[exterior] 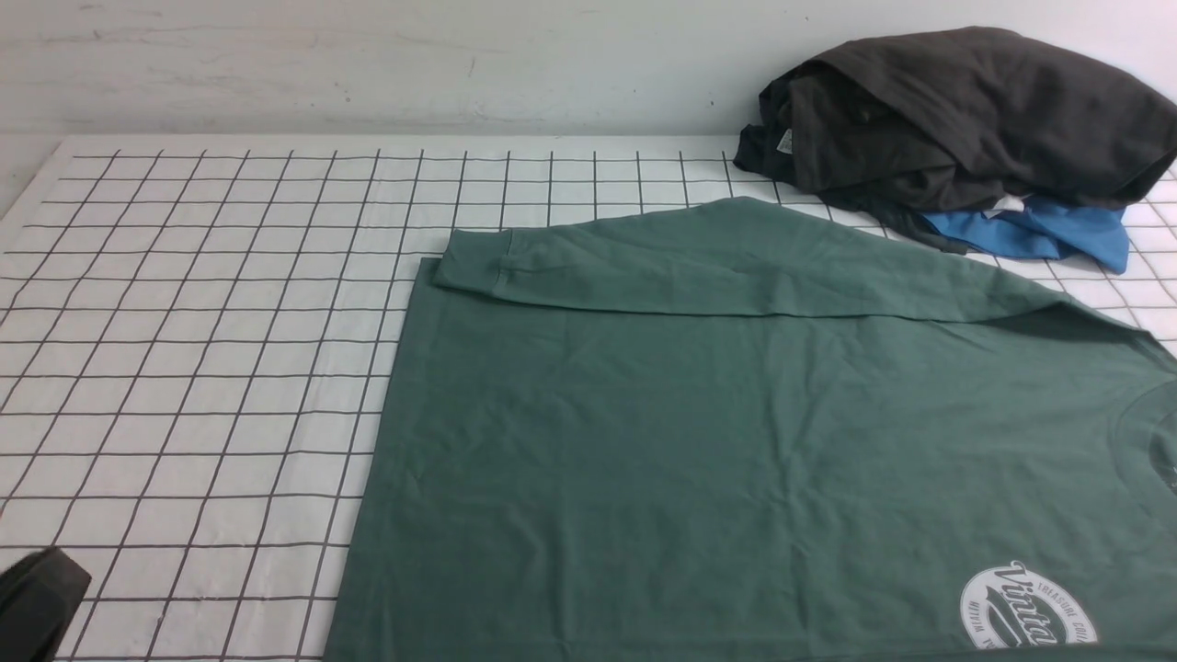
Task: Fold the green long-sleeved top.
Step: Use the left arm to clamp the cuff closest to it
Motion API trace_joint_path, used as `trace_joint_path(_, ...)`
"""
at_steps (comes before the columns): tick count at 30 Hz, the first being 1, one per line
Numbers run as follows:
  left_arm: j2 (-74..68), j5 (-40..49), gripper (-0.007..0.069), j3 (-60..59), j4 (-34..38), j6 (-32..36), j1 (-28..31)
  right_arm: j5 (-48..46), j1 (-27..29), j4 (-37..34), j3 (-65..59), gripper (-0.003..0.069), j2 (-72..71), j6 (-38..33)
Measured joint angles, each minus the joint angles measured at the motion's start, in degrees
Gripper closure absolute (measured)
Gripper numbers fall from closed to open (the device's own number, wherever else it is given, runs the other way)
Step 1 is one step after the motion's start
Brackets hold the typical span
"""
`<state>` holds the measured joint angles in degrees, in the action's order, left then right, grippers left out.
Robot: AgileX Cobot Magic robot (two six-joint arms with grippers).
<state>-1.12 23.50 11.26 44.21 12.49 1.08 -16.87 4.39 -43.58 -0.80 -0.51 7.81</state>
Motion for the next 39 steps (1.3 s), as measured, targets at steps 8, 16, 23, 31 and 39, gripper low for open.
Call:
trace_joint_path(8,-28.0,23.4,0.0592,23.4,-18.2,6.2,0.0,-3.7,0.0,8.9,21.6,0.0673,21.2,-23.4)
trace_joint_path(16,-47.6,37.1,0.0592,37.2,-30.2,7.0,-11.0,-31.9,-3.9,15.8,47.0,0.0673,44.8,-29.8)
trace_joint_path(23,-60.7,40.2,0.0559,35.6,-32.4,5.5,-26.4,-50.9,-16.8,20.9,52.5,0.0673,57.7,-29.9)
trace_joint_path(31,-73.1,31.7,0.0318,30.2,-33.5,4.9,-33.4,-54.3,-24.1,24.2,52.5,0.0673,59.8,-30.1)
trace_joint_path(39,-83.9,23.3,0.0103,29.8,-35.8,4.5,-36.1,-54.3,-24.2,24.9,52.5,0.0673,59.8,-30.1)
